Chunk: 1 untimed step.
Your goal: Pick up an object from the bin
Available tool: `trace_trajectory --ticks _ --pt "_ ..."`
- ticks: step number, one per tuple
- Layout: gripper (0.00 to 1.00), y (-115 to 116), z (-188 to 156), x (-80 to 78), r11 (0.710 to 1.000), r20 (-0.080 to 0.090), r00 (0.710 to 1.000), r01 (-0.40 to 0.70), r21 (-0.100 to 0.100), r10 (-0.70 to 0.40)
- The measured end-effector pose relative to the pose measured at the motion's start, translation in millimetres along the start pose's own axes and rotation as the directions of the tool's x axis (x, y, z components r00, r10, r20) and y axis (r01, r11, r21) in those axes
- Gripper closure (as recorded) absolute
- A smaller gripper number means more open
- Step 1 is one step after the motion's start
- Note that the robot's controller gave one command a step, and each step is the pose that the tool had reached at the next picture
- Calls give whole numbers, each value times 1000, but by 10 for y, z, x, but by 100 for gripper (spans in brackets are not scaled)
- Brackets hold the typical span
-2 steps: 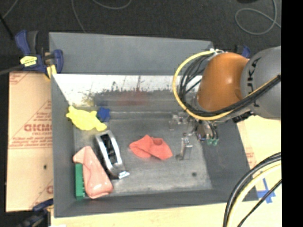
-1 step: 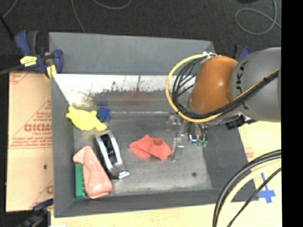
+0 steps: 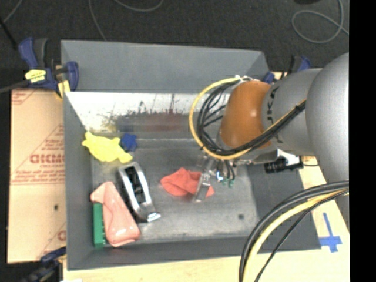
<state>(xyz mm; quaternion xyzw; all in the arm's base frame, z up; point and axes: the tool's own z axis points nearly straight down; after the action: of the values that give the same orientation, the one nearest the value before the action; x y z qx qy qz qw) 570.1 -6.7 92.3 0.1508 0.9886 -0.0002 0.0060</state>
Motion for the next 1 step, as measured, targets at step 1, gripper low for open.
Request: trace_trajectory --ticks 1 --pt "100 16 217 65 990 -3 989 145 0 -145"
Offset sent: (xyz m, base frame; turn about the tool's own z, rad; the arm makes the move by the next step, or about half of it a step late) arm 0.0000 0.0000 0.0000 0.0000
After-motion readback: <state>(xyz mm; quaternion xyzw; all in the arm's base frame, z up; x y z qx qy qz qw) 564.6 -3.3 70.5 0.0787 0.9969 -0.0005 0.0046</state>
